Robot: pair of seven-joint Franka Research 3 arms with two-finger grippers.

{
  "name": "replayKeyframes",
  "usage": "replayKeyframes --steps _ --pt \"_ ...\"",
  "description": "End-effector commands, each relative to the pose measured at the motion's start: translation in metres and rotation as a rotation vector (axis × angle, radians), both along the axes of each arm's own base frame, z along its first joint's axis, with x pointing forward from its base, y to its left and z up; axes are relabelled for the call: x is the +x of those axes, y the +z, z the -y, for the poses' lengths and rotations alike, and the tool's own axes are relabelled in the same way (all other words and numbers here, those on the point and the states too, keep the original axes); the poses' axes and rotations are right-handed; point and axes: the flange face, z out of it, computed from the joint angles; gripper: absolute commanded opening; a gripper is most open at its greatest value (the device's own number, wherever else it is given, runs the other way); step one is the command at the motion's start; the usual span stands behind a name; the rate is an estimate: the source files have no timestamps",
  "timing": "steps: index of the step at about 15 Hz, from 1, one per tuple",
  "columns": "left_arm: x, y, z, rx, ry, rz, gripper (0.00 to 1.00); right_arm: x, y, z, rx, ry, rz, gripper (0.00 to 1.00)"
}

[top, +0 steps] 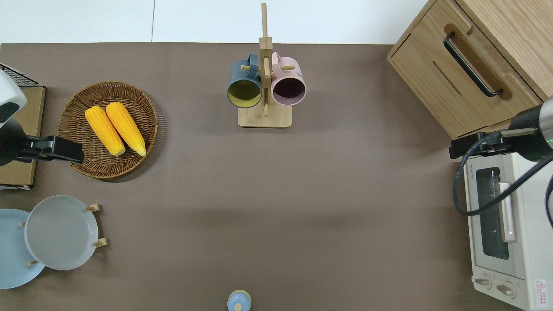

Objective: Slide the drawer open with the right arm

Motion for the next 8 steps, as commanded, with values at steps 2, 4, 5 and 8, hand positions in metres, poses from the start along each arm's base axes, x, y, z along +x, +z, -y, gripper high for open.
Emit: replayKeyframes --steps 2,4,5,8 --pt "-0.0032 0.0050 0.0017 0.019 0.004 -0.005 0.99 0.0017 0.0010 0.0014 0.001 0.005 0.005 0.992" --pt "-0.0031 0.0057 0.0017 0.019 0.004 -0.003 0.99 0.0017 0.0010 0.0009 -0.002 0.008 0.005 0.990" --pt "-0.0031 0.0057 0.0008 0.019 0.006 -0.003 0.99 0.0017 0.0010 0.0018 -0.002 0.008 0.005 0.992" --pt "-0.0031 0.0057 0.0017 0.019 0.004 -0.003 0.99 0.0021 0.0002 0.0012 -0.006 0.008 0.004 0.990"
